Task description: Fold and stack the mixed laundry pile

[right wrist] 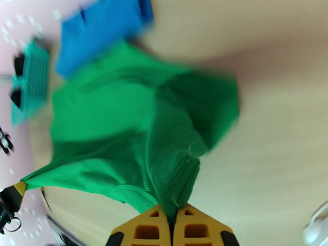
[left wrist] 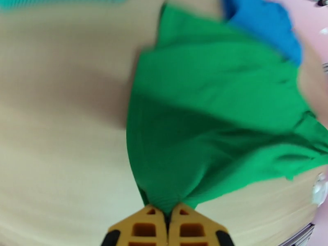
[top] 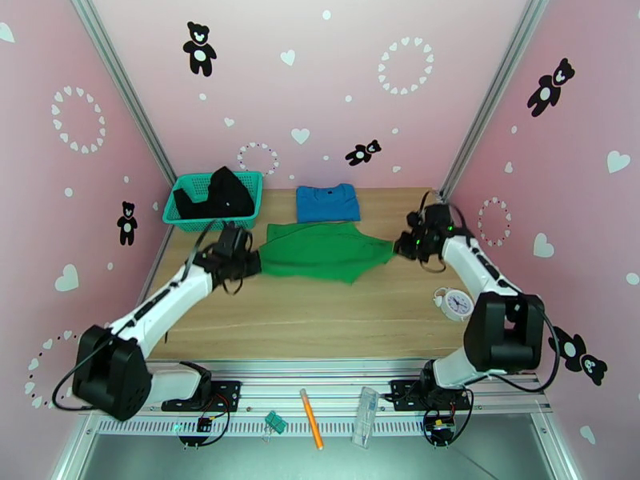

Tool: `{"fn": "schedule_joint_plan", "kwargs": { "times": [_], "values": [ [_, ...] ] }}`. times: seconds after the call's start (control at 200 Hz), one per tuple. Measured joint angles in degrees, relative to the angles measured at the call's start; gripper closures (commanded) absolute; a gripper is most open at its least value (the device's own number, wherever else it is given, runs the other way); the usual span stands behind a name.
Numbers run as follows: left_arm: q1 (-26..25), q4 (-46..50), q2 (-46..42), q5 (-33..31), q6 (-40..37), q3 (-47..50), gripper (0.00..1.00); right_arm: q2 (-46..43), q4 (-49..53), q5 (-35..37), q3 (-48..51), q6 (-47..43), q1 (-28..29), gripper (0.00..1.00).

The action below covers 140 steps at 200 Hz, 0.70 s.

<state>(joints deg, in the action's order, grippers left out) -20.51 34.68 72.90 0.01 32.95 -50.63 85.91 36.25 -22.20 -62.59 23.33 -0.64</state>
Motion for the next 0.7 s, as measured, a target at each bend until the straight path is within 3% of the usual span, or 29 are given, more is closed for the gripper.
{"fn": "schedule_joint_plan", "kwargs": {
  "times": [0.225, 0.536, 0.701],
  "values": [
    [-0.07, -1.68, -9.81, -2.71, 7.58, 10.49, 1.0, -6.84, -0.33, 5.31, 7.63, -0.42, 3.96, 1.0],
    [-0.07, -0.59, -12.44, -6.12, 12.41, 13.64, 1.0, -14.95, 4.26, 9.7, 11.17, -1.36, 5.33, 1.0],
    [-0.07, 0.72, -13.35, -7.37, 14.43, 15.39, 1.0, -16.44, 4.52, 10.47, 18.53, 1.07, 8.33, 1.0]
  ]
}}
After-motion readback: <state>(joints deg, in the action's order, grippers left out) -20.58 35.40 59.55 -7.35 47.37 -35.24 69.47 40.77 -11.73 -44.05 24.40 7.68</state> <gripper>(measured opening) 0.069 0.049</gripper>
